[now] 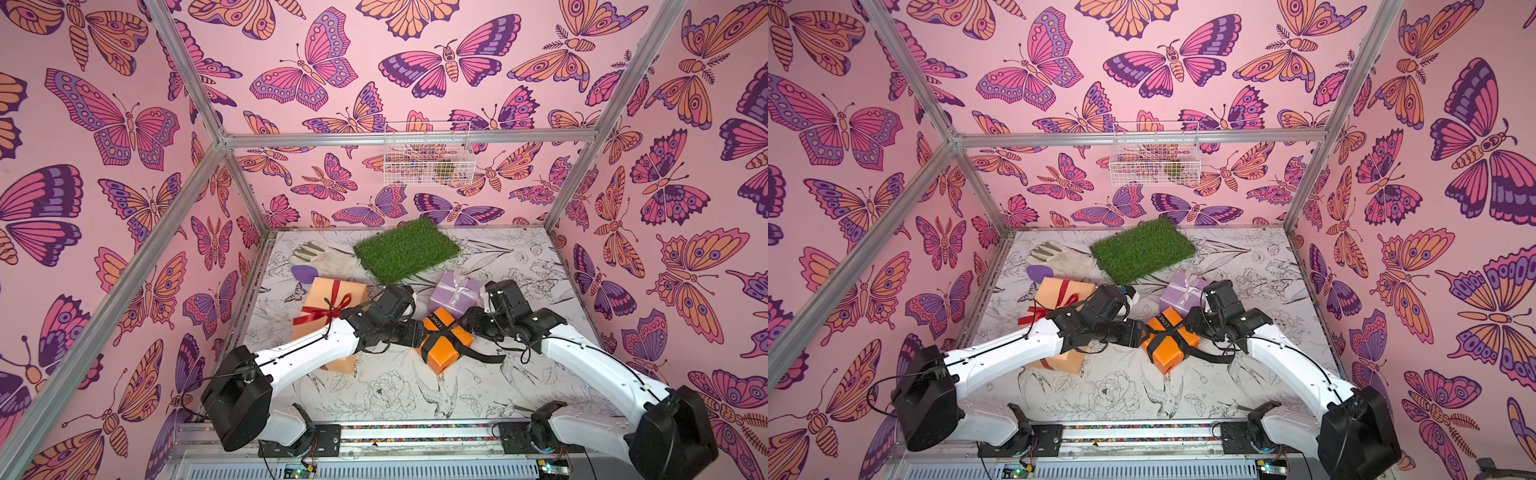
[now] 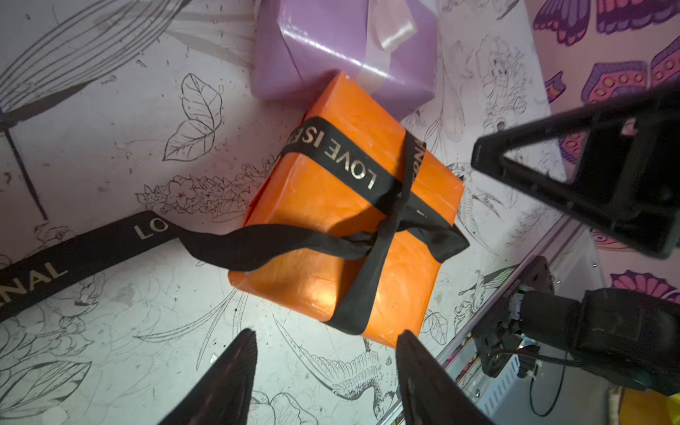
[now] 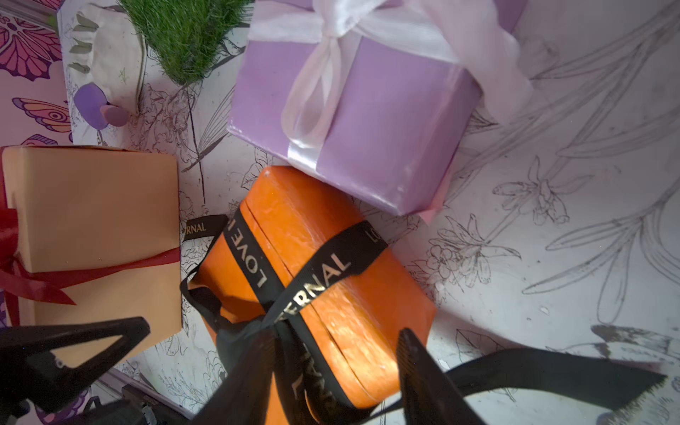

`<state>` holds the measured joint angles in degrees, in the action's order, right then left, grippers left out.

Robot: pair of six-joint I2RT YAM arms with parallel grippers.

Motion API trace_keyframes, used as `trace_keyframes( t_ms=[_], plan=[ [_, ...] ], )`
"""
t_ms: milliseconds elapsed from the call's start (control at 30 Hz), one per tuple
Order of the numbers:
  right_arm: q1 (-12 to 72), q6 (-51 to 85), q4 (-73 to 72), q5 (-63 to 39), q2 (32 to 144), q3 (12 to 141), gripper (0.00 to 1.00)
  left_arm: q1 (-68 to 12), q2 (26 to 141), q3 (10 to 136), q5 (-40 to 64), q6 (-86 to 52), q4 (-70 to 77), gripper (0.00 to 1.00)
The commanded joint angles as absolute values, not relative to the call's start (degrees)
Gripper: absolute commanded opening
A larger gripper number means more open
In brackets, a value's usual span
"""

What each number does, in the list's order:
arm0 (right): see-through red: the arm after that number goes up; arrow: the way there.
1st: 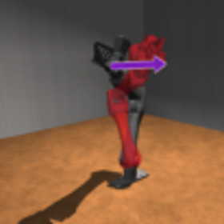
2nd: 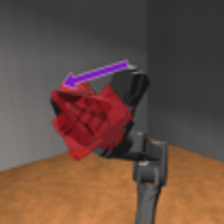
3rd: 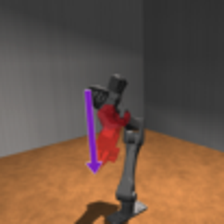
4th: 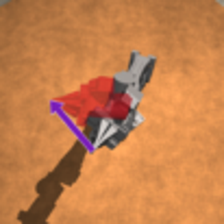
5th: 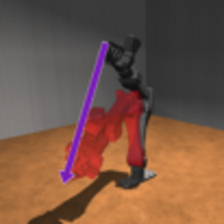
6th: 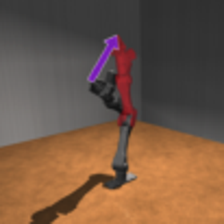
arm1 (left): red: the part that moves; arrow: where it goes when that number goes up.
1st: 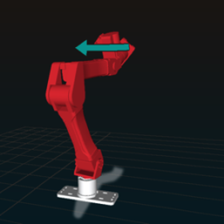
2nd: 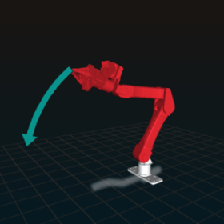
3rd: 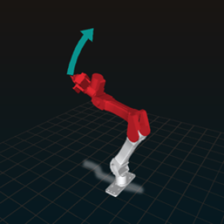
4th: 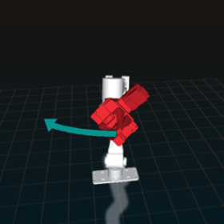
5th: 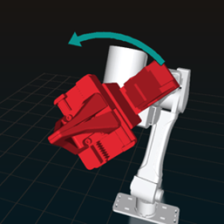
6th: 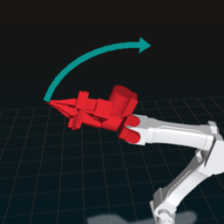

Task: Untie the ribbon bows on the gift boxes
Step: Untie the ribbon from the gift box.

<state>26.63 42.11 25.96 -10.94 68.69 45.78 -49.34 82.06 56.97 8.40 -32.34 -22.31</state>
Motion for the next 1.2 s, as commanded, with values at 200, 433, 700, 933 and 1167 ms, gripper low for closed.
trace_keyframes(
  t_ms=[200, 433, 700, 933, 1167],
  plan=[
    [28.12, 49.79, 20.49, -15.58, 72.62, 46.88, 0.46, -55.09, 90.77, 66.27, -1.33, -25.96, -28.13, 0.63],
    [29.51, 56.17, 18.68, -14.83, 70.36, 43.50, 0.43, -56.15, 93.55, 67.24, 0.39, -25.12, -28.11, 0.62],
    [30.32, 58.52, 16.03, -13.97, 73.00, 42.45, 0.41, -56.82, 96.44, 67.75, 1.07, -24.56, -28.03, 0.55],
    [30.30, 59.71, 14.32, -11.88, 75.14, 42.18, 0.26, -56.82, 97.69, 68.28, 0.88, -24.07, -28.03, 0.35],
    [29.78, 59.55, 14.88, -10.57, 74.30, 41.94, 0.00, -56.73, 95.49, 65.43, -0.86, -24.82, -28.04, 0.09]
  ],
)
